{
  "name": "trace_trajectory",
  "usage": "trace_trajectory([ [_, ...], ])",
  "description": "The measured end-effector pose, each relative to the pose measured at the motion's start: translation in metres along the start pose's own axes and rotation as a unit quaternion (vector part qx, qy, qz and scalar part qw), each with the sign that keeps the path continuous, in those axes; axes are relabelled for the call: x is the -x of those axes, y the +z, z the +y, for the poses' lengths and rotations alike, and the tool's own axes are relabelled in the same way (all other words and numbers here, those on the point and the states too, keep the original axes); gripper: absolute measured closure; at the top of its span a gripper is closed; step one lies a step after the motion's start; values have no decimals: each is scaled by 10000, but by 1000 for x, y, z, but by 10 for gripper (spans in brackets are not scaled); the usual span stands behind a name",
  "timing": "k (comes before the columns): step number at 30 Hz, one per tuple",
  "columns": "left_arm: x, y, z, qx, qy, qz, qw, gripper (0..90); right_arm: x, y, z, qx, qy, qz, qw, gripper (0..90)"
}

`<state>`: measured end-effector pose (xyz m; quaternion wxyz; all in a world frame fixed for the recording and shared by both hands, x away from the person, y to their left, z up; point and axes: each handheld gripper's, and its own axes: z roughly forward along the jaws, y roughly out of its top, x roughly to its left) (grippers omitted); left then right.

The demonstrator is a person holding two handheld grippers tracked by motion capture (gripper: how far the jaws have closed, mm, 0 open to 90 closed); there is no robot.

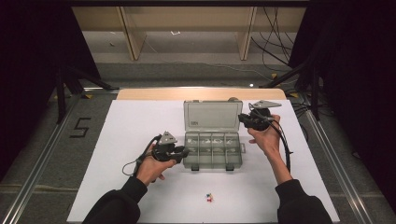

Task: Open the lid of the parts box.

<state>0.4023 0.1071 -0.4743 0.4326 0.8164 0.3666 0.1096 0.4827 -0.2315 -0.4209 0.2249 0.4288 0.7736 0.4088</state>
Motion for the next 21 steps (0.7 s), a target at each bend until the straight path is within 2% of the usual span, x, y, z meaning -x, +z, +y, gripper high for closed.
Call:
trace_trajectory([
  [2,0,0,0,-18,3,-13,10000,688,0,0,0,-46,105,4,9999,842],
  [7,0,0,0,33,-80,-9,10000,687,2,3,3,-69,44,20,10000,838],
  [11,0,0,0,28,-69,-1,10000,687,2,6,4,-157,152,1,9998,835],
  [15,0,0,0,34,-86,-21,10000,687,3,8,6,-220,113,-40,9997,830],
  [17,0,1,-1,43,-147,-24,9999,687,5,10,6,-194,-1,-48,9998,826],
  [21,0,1,-1,42,-142,-36,9999,686,5,13,8,-228,168,-36,9996,823],
])
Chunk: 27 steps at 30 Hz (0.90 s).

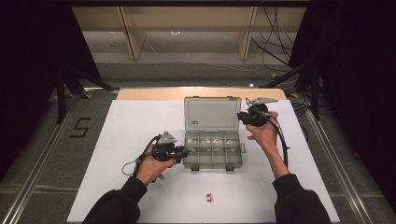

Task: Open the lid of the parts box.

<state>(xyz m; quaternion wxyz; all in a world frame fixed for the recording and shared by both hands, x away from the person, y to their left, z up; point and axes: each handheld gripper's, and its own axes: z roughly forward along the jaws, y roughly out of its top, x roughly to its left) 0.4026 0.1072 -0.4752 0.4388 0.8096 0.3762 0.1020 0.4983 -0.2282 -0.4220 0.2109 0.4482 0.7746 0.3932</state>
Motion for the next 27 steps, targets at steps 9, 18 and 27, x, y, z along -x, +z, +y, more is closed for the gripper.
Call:
trace_trajectory([
  [9,0,0,1,-17,-5,9,10000,679,2,5,1,-3,-69,-92,9999,818],
  [18,0,0,1,-33,-3,-10,10000,667,1,6,1,-41,128,-63,9999,802],
  [27,0,0,1,-50,40,-19,10000,663,-6,-4,3,111,7,88,9999,752],
])
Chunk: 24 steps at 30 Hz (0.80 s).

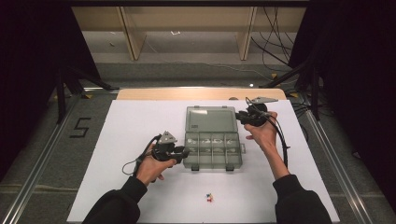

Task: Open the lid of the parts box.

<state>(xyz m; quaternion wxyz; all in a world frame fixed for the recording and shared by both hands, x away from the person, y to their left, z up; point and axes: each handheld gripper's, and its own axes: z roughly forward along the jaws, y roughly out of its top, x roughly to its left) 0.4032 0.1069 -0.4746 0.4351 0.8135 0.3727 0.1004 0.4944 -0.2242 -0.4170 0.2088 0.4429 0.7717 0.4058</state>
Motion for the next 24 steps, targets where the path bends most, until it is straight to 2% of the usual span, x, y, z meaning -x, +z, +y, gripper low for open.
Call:
trace_trajectory([
  [7,0,-1,0,-12,19,22,10000,646,-17,-16,3,97,-113,265,9995,606],
  [10,1,-2,1,20,19,67,10000,628,-24,-21,3,70,-276,341,9990,563],
  [11,0,-3,1,-3,-25,23,10000,616,-27,-23,4,70,-359,331,9988,545],
  [12,0,-4,2,59,20,94,9999,605,-29,-24,4,77,-411,368,9984,533],
  [13,0,-5,2,73,9,40,10000,590,-31,-25,5,97,-437,409,9982,523],
  [14,1,-6,3,189,-65,69,9998,577,-33,-27,5,71,-459,436,9980,513],
  [15,0,-7,3,172,-37,46,9998,569,-36,-28,6,70,-527,467,9975,502],
  [16,0,-9,4,212,-49,54,9997,558,-39,-30,6,16,-466,493,9977,491],
  [17,1,-9,4,293,-83,28,9995,547,-41,-30,6,62,-528,501,9973,481],
  [18,1,-11,5,275,-11,-2,9996,537,-42,-32,6,28,-538,517,9972,471],
  [24,7,-21,8,560,115,-45,9984,476,-49,-40,5,-97,-602,537,9967,411],
])
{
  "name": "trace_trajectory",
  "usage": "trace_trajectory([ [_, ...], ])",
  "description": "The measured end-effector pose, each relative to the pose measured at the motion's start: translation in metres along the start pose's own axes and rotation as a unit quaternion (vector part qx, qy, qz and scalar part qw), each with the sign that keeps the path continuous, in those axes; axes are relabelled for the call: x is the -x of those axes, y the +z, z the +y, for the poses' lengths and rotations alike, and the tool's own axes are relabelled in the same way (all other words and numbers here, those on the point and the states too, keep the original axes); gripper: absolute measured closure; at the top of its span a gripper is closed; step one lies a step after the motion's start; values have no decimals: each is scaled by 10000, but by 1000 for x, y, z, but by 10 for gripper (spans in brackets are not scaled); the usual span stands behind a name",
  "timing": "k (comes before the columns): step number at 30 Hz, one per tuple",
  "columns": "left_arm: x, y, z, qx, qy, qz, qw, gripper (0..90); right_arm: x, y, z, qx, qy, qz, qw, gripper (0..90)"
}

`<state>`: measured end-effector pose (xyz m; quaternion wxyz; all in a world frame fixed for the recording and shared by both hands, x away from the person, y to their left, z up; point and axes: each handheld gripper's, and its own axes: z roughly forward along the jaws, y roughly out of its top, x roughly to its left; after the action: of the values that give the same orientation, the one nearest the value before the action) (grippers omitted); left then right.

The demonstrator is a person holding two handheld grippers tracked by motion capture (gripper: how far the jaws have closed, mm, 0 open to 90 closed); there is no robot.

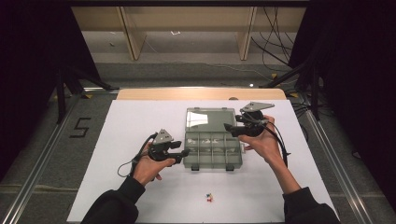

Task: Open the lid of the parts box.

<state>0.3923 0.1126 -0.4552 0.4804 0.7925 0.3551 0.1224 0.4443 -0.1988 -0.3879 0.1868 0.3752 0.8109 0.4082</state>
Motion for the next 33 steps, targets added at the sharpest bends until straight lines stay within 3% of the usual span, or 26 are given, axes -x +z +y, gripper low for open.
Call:
trace_trajectory([
  [11,12,-24,4,317,221,-91,9992,360,-25,-14,-4,-175,-343,149,9991,359],
  [15,19,-31,2,408,365,-145,9984,318,-34,-17,-6,-253,-405,226,9986,339],
  [18,21,-37,1,457,504,-123,9976,300,-40,-18,-8,-218,-596,300,9975,333],
  [21,21,-43,-3,541,471,-125,9973,277,-48,-20,-13,-415,-636,347,9965,321],
  [30,24,-55,-8,705,395,-144,9966,274,-63,-22,-25,-544,-787,565,9938,316],
  [33,24,-59,-9,768,534,-168,9955,274,-68,-21,-30,-499,-773,553,9942,317],
])
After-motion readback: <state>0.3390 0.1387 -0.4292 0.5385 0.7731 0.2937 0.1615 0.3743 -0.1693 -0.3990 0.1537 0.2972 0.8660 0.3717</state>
